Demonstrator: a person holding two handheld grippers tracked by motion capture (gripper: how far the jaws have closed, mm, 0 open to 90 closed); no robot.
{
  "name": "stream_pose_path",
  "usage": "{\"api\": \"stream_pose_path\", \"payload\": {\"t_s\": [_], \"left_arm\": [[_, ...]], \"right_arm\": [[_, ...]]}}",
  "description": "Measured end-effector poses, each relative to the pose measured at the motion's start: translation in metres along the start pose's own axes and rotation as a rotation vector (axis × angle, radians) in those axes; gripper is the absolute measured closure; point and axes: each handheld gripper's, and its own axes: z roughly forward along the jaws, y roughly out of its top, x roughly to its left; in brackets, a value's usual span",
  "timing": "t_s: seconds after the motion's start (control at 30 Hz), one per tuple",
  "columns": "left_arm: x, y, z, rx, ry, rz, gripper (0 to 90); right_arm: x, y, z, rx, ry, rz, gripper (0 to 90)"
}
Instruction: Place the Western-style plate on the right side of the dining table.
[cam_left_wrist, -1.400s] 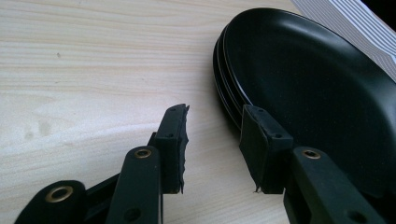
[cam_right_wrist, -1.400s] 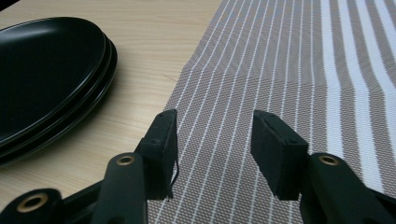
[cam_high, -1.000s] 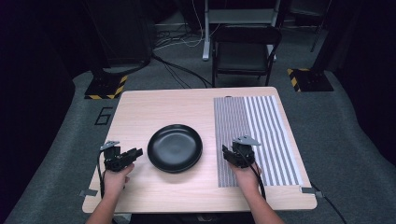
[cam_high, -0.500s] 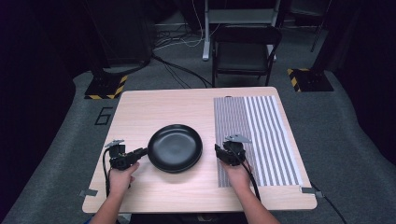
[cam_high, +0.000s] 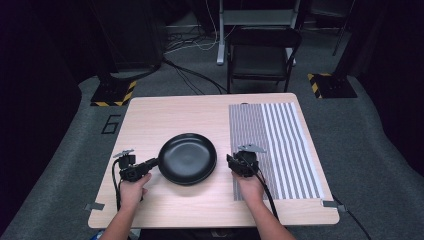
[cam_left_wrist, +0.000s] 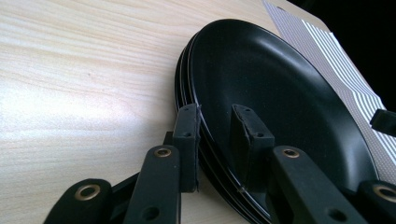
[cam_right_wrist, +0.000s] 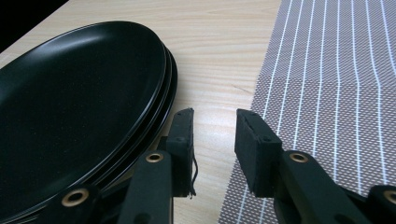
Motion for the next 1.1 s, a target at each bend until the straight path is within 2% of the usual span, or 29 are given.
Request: {"api": "stream_pose_path", "payload": {"t_s": [0.13,0.2,0.23,0.27,0.4,0.63,0.7,0.77,0.9,1.1], "left_arm": [[-0.001,-0.001,0.001,0.001,-0.001,-0.013,73.7],[-0.002,-0.001,0.002,0.005,0.008,-0.023,74.2],[-0.002,-0.001,0.002,0.005,0.008,-0.023,75.1],[-0.002,-0.002,0.002,0.0,0.011,-0.039,76.2],[-0.002,-0.003,0.003,0.007,0.015,-0.044,77.2],[0.0,-0.005,0.005,-0.01,0.018,-0.042,79.0],[0.001,-0.006,0.005,-0.015,0.016,-0.042,79.2],[0.002,-0.007,0.004,-0.022,0.007,-0.047,79.4],[0.002,-0.008,0.004,-0.026,0.004,-0.039,79.4],[0.002,-0.008,0.004,-0.027,0.005,-0.034,79.4]], "right_arm": [[0.001,0.0,0.002,0.002,0.011,0.016,66.6],[0.002,-0.001,0.003,0.001,0.024,0.046,66.1],[0.002,-0.001,0.003,0.001,0.024,0.046,66.1],[0.002,0.0,0.003,-0.002,0.032,0.074,66.1],[0.003,0.0,0.006,0.002,0.053,0.119,66.5],[0.007,-0.001,0.013,0.005,0.072,0.144,66.9],[0.007,-0.002,0.016,0.012,0.088,0.161,66.9],[0.01,-0.002,0.02,0.01,0.113,0.198,66.7],[0.016,-0.001,0.021,0.001,0.113,0.195,67.9],[0.018,0.002,0.022,-0.006,0.12,0.195,69.0]]}}
